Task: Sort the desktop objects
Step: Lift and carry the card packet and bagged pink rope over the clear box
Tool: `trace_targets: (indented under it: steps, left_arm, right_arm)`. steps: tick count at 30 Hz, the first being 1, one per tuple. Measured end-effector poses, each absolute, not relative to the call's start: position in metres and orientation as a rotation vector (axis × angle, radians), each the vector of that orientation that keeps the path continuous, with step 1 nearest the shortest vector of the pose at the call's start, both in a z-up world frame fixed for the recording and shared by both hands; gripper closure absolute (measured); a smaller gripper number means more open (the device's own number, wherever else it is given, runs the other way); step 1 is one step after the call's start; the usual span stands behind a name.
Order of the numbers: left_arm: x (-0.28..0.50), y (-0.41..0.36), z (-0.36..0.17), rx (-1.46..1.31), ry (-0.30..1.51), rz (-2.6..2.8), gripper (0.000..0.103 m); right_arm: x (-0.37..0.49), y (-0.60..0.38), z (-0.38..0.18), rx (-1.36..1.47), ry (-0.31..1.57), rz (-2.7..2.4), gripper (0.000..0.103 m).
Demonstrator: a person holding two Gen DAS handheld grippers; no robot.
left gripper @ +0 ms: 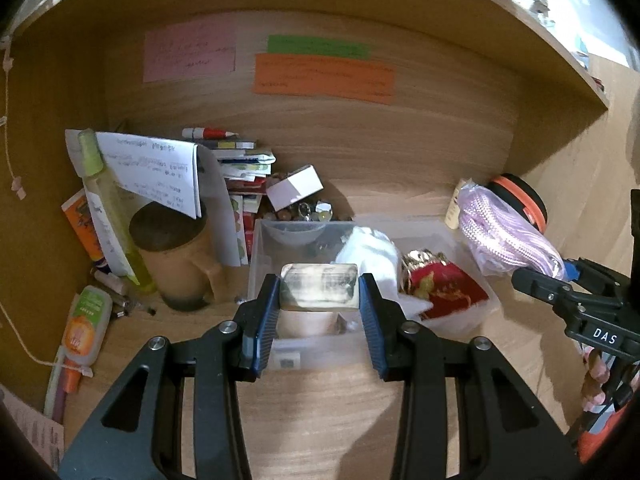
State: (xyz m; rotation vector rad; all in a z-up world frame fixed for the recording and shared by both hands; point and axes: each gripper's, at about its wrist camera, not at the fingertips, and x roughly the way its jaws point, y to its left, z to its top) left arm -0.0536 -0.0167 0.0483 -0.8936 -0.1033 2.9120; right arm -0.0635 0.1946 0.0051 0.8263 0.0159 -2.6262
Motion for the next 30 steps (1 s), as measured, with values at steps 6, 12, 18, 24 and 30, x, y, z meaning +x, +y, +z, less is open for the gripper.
trace_targets:
  steps: [6,12,18,24,30]
  left_arm:
    - [-0.074,-0.016,0.044,-0.922,-0.144,2.873,0.064]
    - [-0.102,-0.016,0.035,-0.963,-0.109,2.910,0.064]
    - [-0.132,-0.017,0.019,-1.031,-0.095,2.909,0.064]
    - [-0.148,-0.016,0.005,-1.080,-0.101,2.882,0.064]
    - [-0.153,-0.012,-0.003,-1.108,-0.076,2.859,0.064]
  right_arm:
    - [-0.084,0.188,0.003,0.839,0.015,-2.619,0.052]
    - [-0.106,0.179,-0.006,0.883,-0.016,-2.596,0.052]
    - [-0.120,0.167,-0.020,0.930,0.016,-2.558,0.052]
    - [-0.129,0.158,-0.033,0.968,0.033,-2.527,0.052]
    - [-0.134,0.152,-0.043,0.996,0.053,-2.510,0.052]
